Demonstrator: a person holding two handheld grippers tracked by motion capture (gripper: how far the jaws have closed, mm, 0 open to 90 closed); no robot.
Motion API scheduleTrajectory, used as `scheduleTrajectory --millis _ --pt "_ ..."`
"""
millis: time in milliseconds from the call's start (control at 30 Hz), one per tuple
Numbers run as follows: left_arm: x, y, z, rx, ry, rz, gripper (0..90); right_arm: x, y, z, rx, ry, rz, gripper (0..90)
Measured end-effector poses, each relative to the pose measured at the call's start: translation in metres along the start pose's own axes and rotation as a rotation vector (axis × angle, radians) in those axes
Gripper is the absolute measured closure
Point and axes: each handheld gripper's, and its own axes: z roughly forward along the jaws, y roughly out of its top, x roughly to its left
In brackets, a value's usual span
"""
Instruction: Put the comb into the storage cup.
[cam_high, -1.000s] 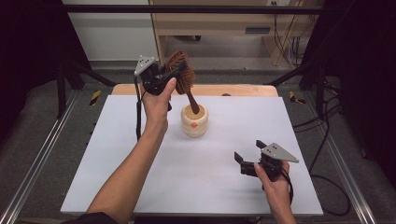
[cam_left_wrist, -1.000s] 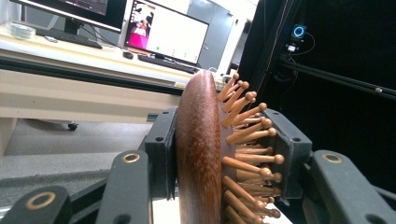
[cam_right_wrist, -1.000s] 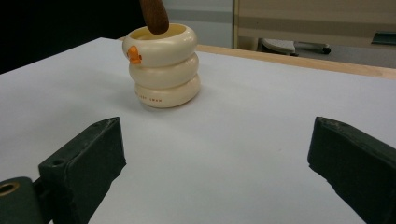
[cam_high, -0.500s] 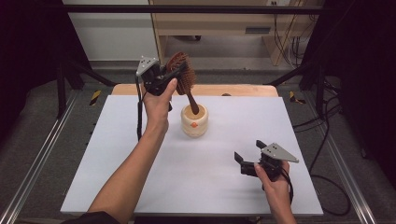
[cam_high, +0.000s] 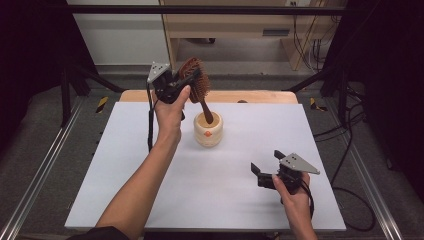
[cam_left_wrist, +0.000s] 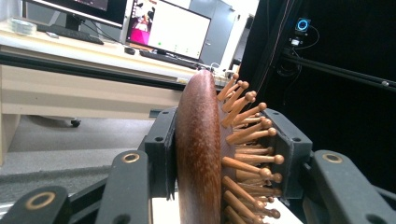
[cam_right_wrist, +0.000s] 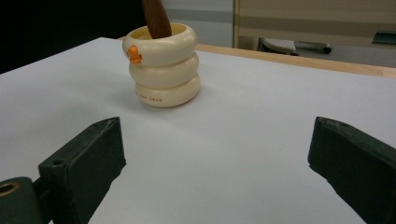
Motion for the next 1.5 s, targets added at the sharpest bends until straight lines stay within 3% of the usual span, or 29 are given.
scheduleTrajectory --millis 1500 --pt "0.000 -0.034 0.010 0.060 -0.003 -0.013 50.7 0.000 -0.001 0.000 0.002 -0.001 -0.002 4.0"
